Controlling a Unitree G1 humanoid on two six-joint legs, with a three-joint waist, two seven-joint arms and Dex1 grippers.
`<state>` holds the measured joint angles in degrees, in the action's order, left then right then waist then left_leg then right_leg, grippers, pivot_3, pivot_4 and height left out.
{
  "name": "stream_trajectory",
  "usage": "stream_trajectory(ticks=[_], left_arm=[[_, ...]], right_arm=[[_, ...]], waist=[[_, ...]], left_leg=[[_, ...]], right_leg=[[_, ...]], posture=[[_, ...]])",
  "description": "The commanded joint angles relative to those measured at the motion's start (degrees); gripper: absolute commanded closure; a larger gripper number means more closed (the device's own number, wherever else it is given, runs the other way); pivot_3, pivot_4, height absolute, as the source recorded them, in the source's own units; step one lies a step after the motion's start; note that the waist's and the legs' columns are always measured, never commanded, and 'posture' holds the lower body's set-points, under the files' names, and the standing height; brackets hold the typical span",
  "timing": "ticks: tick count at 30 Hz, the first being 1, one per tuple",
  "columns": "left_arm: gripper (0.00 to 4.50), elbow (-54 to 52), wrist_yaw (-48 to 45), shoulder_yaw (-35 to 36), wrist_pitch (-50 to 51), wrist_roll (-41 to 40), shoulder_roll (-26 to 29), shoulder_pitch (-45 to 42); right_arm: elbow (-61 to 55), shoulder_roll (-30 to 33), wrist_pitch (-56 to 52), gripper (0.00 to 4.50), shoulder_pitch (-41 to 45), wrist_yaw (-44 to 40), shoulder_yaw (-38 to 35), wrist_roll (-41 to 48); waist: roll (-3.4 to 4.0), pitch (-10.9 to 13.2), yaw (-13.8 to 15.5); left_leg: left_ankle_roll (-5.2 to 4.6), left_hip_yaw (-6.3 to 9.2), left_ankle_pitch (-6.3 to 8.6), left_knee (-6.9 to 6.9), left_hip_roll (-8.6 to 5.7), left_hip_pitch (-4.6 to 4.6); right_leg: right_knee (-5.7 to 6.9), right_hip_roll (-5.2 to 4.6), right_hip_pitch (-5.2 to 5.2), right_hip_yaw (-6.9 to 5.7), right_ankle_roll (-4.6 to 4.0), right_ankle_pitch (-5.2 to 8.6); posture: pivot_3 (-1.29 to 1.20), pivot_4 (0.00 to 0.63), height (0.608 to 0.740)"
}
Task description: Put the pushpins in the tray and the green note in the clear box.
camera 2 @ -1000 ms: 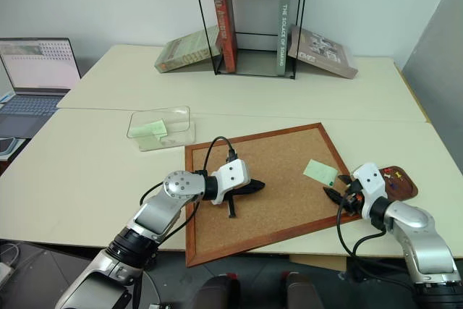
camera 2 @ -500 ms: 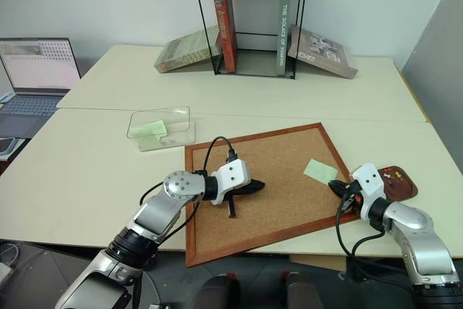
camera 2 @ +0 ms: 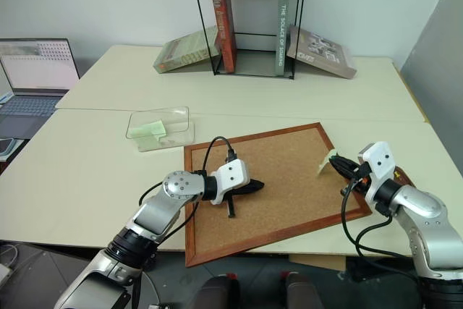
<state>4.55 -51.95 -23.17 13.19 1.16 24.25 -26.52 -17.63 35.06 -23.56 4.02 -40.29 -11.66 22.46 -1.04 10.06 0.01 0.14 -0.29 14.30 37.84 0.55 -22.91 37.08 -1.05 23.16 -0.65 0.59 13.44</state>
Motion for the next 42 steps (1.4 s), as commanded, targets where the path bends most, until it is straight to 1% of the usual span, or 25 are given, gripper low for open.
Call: stream_trajectory(ticks=[1,3,5,6,10,13,16,19,26,33,37,42], left_arm=[[4.5,2.3,0.32,-0.95,0.31,1.63,-0.12,0.61],[4.5,0.83,0.18,0.26,0.61,0.47,-0.33,0.0],[4.1,-1.53,0.86,2.75,1.9,-1.39,-0.9,-1.09],[4.1,-3.11,0.89,4.07,3.08,-2.86,-1.26,-1.49],[3.33,-9.44,1.15,8.28,9.06,-8.79,-3.04,-2.12],[2.78,-12.28,2.71,10.24,12.32,-11.29,-4.46,-2.5],[2.13,-14.01,3.69,10.64,14.73,-12.81,-5.61,-2.9],[1.68,-14.87,4.43,10.21,16.18,-13.84,-6.72,-3.29],[0.33,-11.97,8.94,6.91,15.44,-10.87,-10.85,-5.34],[0.33,-5.01,11.69,3.65,12.07,-7.19,-14.31,-8.29],[0.33,2.91,16.29,3.1,8.31,-3.72,-17.53,-11.33],[0.33,10.42,18.76,2.94,4.88,-1.96,-21.55,-14.63]], right_arm=[[-1.85,0.12,-1.08,4.49,1.57,0.49,-0.73,1.73],[-2.18,-0.11,-1.49,4.49,1.93,0.57,-0.58,2.37],[-2.53,-0.4,-2.24,4.5,2.5,0.51,-0.37,3.42],[-2.63,-0.43,-2.52,4.5,2.74,0.51,-0.22,3.69],[-2.57,-0.71,-3.27,4.5,3.83,0.95,0.29,4.31],[-2.41,-1.13,-3.66,4.5,4.7,1.17,0.71,4.87],[-1.53,-1.58,-3.61,4.5,5.66,1.06,1.2,4.91],[-0.69,-1.92,-3.62,4.5,6.65,1.02,1.69,4.83],[-1.57,-3.14,-7.3,4.5,9.18,2.94,3.06,5.58],[-2.72,-4.27,-10.15,4.5,12.24,4.88,4.06,6.08],[-2.85,-4.51,-10.9,4.5,13.31,4.89,4.4,6.5],[-3.67,-4.8,-11.45,4.5,13.64,5.24,4.94,6.81]], waist=[[0.0,0.0,0.02],[0.0,0.0,0.05],[-0.03,0.02,0.06],[-0.06,0.05,0.05],[-0.12,0.17,-0.03],[-0.12,0.18,-0.02],[-0.12,0.18,-0.03],[-0.14,0.19,-0.04],[-0.14,0.19,-0.01],[-0.15,0.2,-0.01],[-0.15,0.2,0.04],[-0.16,0.2,0.06]], left_leg=[[0.0,-0.01,0.0,-0.01,-0.01,-0.01],[0.0,-0.02,0.0,0.0,-0.02,-0.02],[0.0,-0.01,0.0,0.01,-0.02,-0.02],[0.0,-0.01,0.0,0.02,-0.02,-0.02],[0.0,-0.01,0.0,0.0,0.0,-0.12],[-0.01,-0.02,0.01,-0.04,-0.01,-0.17],[-0.02,-0.02,0.02,-0.06,-0.02,-0.19],[-0.02,-0.02,0.02,-0.05,-0.03,-0.18],[-0.02,-0.02,0.02,-0.02,-0.05,-0.17],[-0.02,-0.03,0.02,-0.03,-0.08,-0.17],[-0.02,-0.01,0.02,-0.03,-0.08,-0.17],[-0.03,-0.02,0.02,-0.02,-0.12,-0.22]], right_leg=[[0.0,0.0,0.0,0.02,0.0,0.0],[0.0,0.0,0.0,0.02,0.0,0.0],[0.0,-0.01,0.0,0.03,0.0,0.0],[0.0,-0.01,0.0,0.02,0.0,0.0],[0.01,0.0,0.11,0.01,0.08,-0.05],[-0.01,0.0,0.15,0.02,0.13,-0.08],[-0.04,0.01,0.15,0.01,0.13,-0.07],[-0.04,0.01,0.15,0.02,0.13,-0.08],[0.0,0.02,0.14,0.03,0.16,-0.09],[-0.01,0.03,0.14,0.04,0.16,-0.09],[-0.01,0.05,0.14,0.02,0.16,-0.09],[-0.03,0.2,0.15,0.04,0.17,-0.1]], posture=[[0.0,0.15,0.74],[0.0,0.15,0.74],[0.0,0.15,0.74],[0.0,0.15,0.74],[0.0,0.15,0.74],[0.0,0.15,0.74],[0.0,0.15,0.74],[0.0,0.15,0.74],[0.0,0.15,0.74],[0.0,0.15,0.74],[0.0,0.15,0.74],[0.0,0.15,0.74]])
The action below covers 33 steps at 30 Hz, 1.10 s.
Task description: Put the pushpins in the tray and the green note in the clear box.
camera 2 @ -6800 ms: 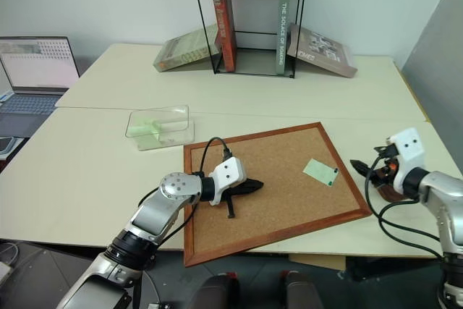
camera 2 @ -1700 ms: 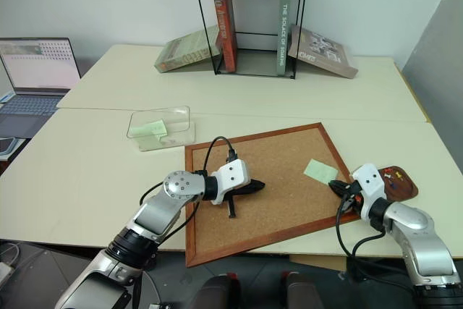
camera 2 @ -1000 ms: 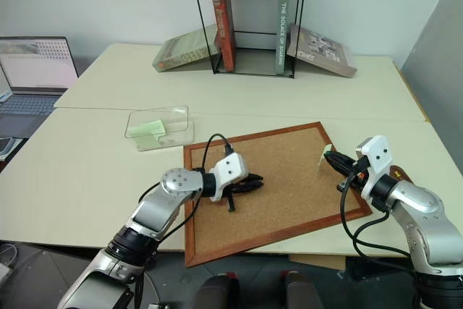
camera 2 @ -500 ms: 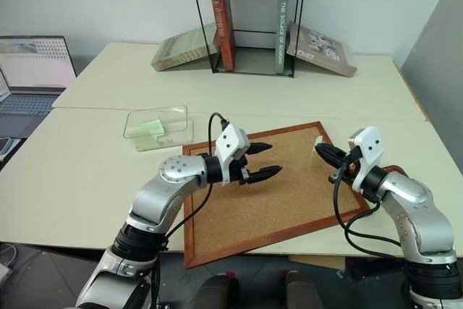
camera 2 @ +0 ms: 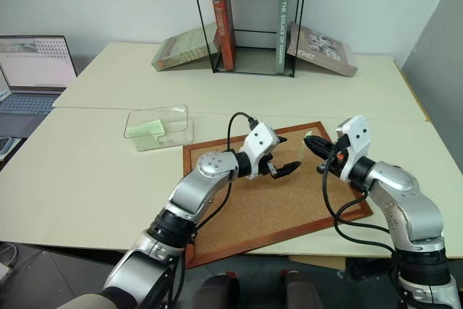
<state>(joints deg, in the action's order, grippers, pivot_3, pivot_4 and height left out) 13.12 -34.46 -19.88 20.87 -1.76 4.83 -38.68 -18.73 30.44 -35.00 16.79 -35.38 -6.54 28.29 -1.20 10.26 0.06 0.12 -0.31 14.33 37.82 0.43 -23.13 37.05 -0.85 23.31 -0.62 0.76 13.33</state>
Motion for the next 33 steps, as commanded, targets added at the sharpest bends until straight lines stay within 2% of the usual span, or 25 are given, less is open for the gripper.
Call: stream_trajectory(ticks=[1,6,18,27,33], left_arm=[[0.33,3.0,1.48,-0.23,-3.34,1.12,-2.61,-2.97],[0.33,7.08,1.98,0.45,-5.04,1.37,-4.79,-4.69],[2.52,8.56,2.1,1.37,-6.67,2.05,-4.98,-5.22],[4.34,8.62,4.63,3.96,-6.36,1.73,-5.0,-4.97],[4.43,7.25,3.03,3.06,-5.89,2.01,-4.46,-3.88]], right_arm=[[-2.8,-0.28,-0.19,4.5,0.99,0.46,-0.04,1.01],[-3.93,-0.51,-1.22,4.5,1.47,1.12,0.2,1.32],[-5.35,-1.39,-2.25,4.5,1.48,2.11,0.45,1.56],[-5.82,-1.54,-2.34,4.5,0.81,2.21,0.69,1.37],[-5.51,-1.91,-2.7,4.5,1.08,2.77,-0.05,1.78]], waist=[[0.0,0.0,0.01],[0.0,0.0,-0.11],[0.0,0.0,-0.07],[0.0,0.0,-0.08],[0.0,0.0,-0.08]], left_leg=[[0.0,0.0,0.0,0.0,0.0,-0.01],[0.0,0.0,0.0,0.0,0.0,-0.04],[0.0,0.02,0.0,0.0,0.01,-0.04],[0.0,0.02,0.0,0.01,0.02,-0.03],[0.0,0.0,0.0,0.01,0.01,-0.03]], right_leg=[[0.0,0.0,0.01,0.0,0.0,0.0],[-0.01,0.01,0.03,0.0,0.0,0.0],[0.01,0.04,0.03,-0.01,0.0,0.0],[0.03,0.04,0.03,-0.01,0.0,0.0],[0.02,0.04,0.03,0.0,0.01,0.0]], posture=[[0.0,0.15,0.74],[0.0,0.15,0.74],[0.0,0.15,0.74],[0.0,0.15,0.74],[0.0,0.15,0.74]])
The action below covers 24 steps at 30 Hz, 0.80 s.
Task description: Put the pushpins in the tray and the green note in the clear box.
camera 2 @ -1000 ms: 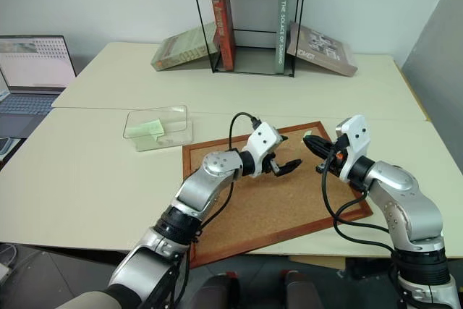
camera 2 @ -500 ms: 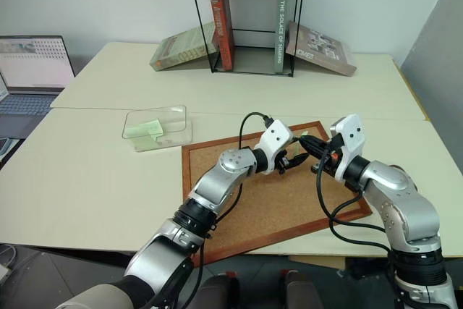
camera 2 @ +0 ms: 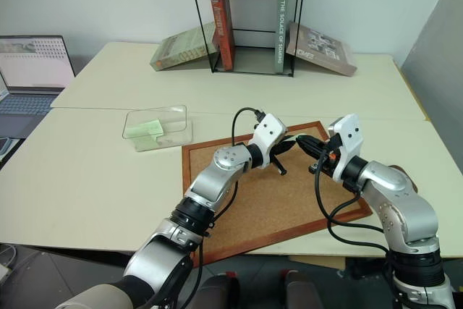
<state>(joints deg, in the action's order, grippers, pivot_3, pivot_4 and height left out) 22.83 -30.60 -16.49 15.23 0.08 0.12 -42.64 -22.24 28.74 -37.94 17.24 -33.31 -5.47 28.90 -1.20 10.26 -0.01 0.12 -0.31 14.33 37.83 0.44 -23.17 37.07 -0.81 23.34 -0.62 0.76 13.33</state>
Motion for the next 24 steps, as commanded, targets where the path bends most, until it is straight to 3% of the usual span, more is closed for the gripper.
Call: stream_trajectory(ticks=[1,12,24], left_arm=[[4.43,-2.61,-1.03,-0.5,-0.28,0.28,0.35,0.21],[4.43,-3.85,-2.69,-1.88,-1.14,0.97,1.62,3.05],[4.43,-12.44,-2.09,0.94,0.65,-0.75,4.01,6.39]], right_arm=[[-1.99,-0.25,0.15,4.5,0.62,0.81,-1.3,1.26],[-3.31,1.76,-4.32,4.5,-0.78,5.22,-12.25,7.91],[6.78,13.72,-2.54,4.5,-16.13,6.74,-22.0,-2.89]], waist=[[0.0,0.0,0.0],[0.01,0.0,0.06],[0.02,-0.01,0.17]], left_leg=[[0.0,0.0,0.0,0.0,0.0,0.0],[0.0,0.0,0.0,0.01,0.0,0.0],[0.0,-0.04,0.0,0.04,0.0,-0.01]], right_leg=[[0.0,0.0,0.0,0.0,0.0,0.0],[0.02,-0.01,0.0,0.01,-0.01,0.0],[0.03,-0.03,0.0,0.05,0.0,-0.01]], posture=[[0.0,0.15,0.74],[0.0,0.15,0.74],[0.0,0.15,0.74]])
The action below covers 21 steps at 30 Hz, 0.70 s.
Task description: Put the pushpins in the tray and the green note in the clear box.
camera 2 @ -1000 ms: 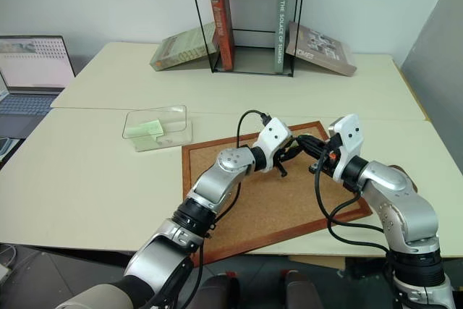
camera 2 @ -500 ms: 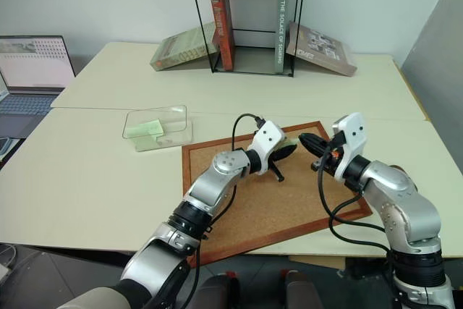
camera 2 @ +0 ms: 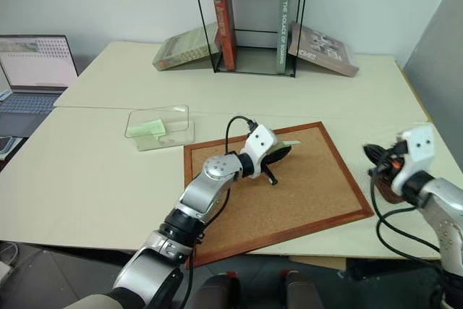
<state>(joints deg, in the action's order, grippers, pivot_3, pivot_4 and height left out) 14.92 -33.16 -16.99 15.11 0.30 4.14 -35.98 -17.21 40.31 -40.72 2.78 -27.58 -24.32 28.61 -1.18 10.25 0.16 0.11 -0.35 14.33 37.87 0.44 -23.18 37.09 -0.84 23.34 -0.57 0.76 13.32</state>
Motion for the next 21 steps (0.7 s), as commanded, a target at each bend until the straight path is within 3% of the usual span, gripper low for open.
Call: stream_trajectory(ticks=[1,9,21], left_arm=[[4.43,-4.94,0.48,1.66,1.07,-1.09,0.21,-0.25],[4.43,-4.26,1.45,2.9,1.56,-0.9,0.44,-1.63],[4.5,-3.17,1.78,3.78,1.08,-1.01,1.39,-2.86]], right_arm=[[2.38,2.73,0.0,4.5,-2.58,0.91,-3.14,-3.21],[7.64,3.59,-0.73,4.5,-3.46,0.86,-1.05,-6.55],[11.16,3.65,-1.5,1.63,0.58,-0.24,1.29,-7.25]], waist=[[0.01,0.0,-0.03],[0.02,-0.01,-0.25],[0.02,-0.01,-0.19]], left_leg=[[0.0,0.0,0.0,0.01,0.01,0.01],[0.0,-0.03,0.0,-0.01,0.08,0.13],[0.0,-0.07,0.0,-0.01,0.04,0.11]], right_leg=[[0.02,0.0,0.0,0.0,0.0,0.0],[0.06,0.14,-0.04,0.04,0.0,0.0],[0.03,0.13,-0.04,0.07,0.02,-0.01]], posture=[[0.0,0.15,0.74],[0.0,0.15,0.74],[0.0,0.15,0.74]])
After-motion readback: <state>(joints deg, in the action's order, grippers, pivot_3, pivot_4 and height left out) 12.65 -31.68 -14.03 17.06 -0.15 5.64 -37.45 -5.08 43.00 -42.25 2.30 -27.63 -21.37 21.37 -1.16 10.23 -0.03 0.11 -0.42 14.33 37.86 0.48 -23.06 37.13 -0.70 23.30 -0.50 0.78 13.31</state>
